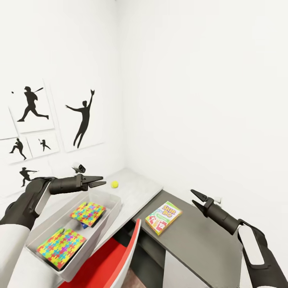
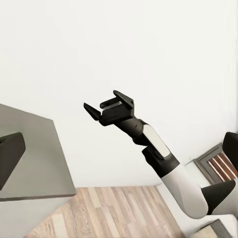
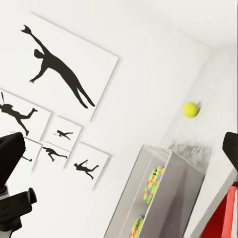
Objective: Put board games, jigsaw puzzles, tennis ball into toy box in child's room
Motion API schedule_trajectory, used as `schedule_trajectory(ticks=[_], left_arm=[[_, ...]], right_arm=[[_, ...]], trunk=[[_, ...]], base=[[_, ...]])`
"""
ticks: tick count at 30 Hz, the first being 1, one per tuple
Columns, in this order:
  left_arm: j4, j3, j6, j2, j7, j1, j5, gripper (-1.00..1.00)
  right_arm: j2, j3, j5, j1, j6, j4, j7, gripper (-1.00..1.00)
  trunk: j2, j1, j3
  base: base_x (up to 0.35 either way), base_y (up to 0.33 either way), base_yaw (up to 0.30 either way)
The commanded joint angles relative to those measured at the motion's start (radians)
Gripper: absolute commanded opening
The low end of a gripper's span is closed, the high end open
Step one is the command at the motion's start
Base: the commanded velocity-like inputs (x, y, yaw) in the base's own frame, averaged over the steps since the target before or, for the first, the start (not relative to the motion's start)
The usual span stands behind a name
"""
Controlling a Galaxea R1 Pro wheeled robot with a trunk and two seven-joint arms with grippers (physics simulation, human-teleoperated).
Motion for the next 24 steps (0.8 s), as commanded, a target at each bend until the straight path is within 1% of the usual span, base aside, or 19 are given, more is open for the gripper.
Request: schedule_trajectory(ticks=[1,20,24], left_arm=[[0.000,-0.001,0.011,0.001,-0.003,0.000,0.001,1.00],[0.000,-0.001,0.010,0.000,-0.002,0.000,0.001,1.00],[0.000,-0.001,0.010,-0.001,-0.002,0.000,0.001,1.00]], right_arm=[[0.000,-0.002,0.000,-0.001,0.006,0.003,0.003,1.00],[-0.001,-0.002,0.000,-0.001,0.004,0.009,-0.001,1.00],[-0.001,-0.003,-0.001,-0.001,0.003,0.023,-0.001,1.00]], trunk=[[-0.001,0.000,0.001],[-0.001,0.000,0.021],[-0.001,0.000,0.025]], base=[[0.000,0.000,-0.229],[0.000,0.000,-0.230],[0.000,0.000,-0.230]])
